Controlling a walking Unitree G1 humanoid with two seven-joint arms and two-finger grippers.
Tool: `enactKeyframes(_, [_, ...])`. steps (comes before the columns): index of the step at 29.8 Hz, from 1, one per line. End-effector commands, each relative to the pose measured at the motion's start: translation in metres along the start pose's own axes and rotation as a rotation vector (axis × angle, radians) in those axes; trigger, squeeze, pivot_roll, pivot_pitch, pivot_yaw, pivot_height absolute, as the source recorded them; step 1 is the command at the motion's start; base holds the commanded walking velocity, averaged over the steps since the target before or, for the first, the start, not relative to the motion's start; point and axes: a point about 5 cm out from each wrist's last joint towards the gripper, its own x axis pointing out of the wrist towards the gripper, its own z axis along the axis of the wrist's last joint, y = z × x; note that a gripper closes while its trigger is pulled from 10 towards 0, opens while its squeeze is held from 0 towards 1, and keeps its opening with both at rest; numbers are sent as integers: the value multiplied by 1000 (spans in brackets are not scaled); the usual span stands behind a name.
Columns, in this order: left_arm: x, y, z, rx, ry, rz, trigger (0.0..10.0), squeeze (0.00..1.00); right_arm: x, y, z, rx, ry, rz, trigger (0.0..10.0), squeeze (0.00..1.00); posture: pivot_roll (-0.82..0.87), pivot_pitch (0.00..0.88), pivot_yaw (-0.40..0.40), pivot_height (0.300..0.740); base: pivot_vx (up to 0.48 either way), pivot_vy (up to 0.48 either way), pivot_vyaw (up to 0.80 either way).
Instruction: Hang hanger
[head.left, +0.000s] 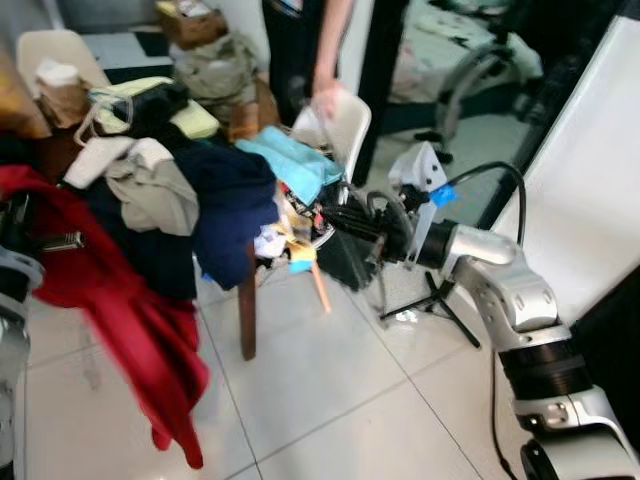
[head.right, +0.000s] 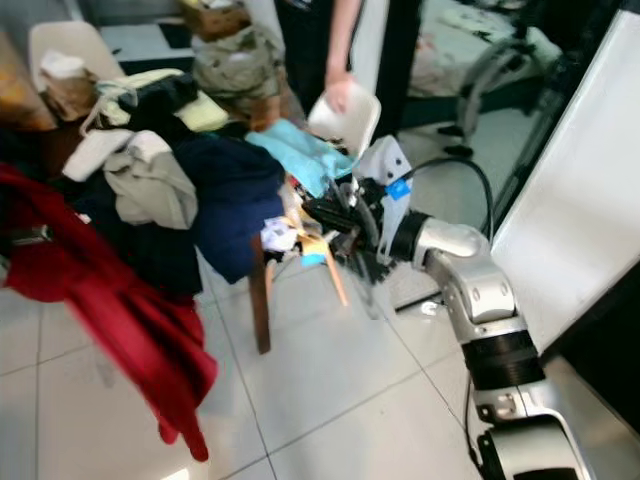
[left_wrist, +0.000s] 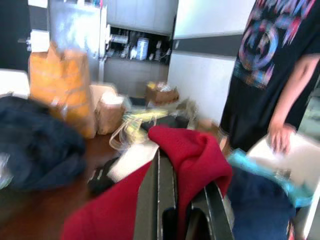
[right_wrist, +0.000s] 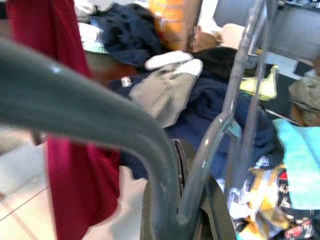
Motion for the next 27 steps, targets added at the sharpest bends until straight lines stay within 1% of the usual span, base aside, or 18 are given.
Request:
enactKeyframes(1, [6,-3,30,-3,-114,-29,10000,0,-3,-4,-1,2,19,-30,10000,0,26,48,-66,740,480,0,0])
enactKeyframes(2, [12,-3,44,11,-156,-40,10000,0,-2,-4,-1,4,19,-34,10000,0,26,48,-66,740,480,0,0])
enactKeyframes(3, [12,-3,44,11,-156,-40,10000,0,-2,-4,-1,4,19,-34,10000,0,26,48,-66,740,480,0,0])
enactKeyframes(4, [19,-2,59,34,-194,-53,10000,0,-2,-3,0,8,16,-36,10000,0,31,47,-68,740,480,0,0])
enactKeyframes(6, [19,-2,59,34,-194,-53,10000,0,-2,-3,0,8,16,-36,10000,0,31,47,-68,740,480,0,0])
enactKeyframes(7, [28,-2,74,65,-231,-67,10000,0,-1,-3,1,11,15,-37,10000,0,34,48,-67,740,480,0,0])
enactKeyframes(8, [28,-2,74,65,-231,-67,10000,0,-1,-3,1,11,15,-37,10000,0,34,48,-67,740,480,0,0])
enactKeyframes(9, [37,-3,92,100,-279,-85,10000,0,0,-2,2,14,12,-36,10000,0,40,48,-70,740,480,0,0])
enactKeyframes(10, [37,-3,92,100,-279,-85,10000,0,0,-2,2,14,12,-36,10000,0,40,48,-70,740,480,0,0])
enactKeyframes(11, [48,-5,115,148,-339,-105,10000,0,2,0,4,16,9,-37,10000,0,42,48,-70,740,480,0,0])
enactKeyframes(13, [48,-5,115,148,-339,-105,10000,0,2,0,4,16,9,-37,10000,0,42,48,-70,740,480,0,0])
enactKeyframes(14, [58,-7,138,195,-397,-114,10000,0,3,1,5,19,5,-36,10000,0,45,46,-70,740,480,0,0])
enactKeyframes(17, [87,-2,218,334,-594,-32,10000,0,5,2,4,33,7,-49,10000,0,60,43,-59,740,480,0,0])
enactKeyframes(18, [87,-2,218,334,-594,-32,10000,0,5,2,4,33,7,-49,10000,0,60,43,-59,740,480,0,0])
enactKeyframes(20, [97,-3,247,368,-642,-2,10000,0,6,3,3,39,7,-57,10000,0,69,44,-59,740,480,0,0])
enactKeyframes(24, [101,-5,254,381,-652,-2,10000,0,7,3,3,41,6,-60,10000,0,69,44,-59,740,480,0,0])
enactKeyframes(25, [108,-2,267,430,-663,40,10000,0,8,2,4,47,-2,-70,10000,0,79,44,-59,740,480,0,0])
enactKeyframes(27, [113,0,275,468,-666,67,10000,0,9,1,5,52,-8,-77,10000,0,79,44,-59,740,480,0,0])
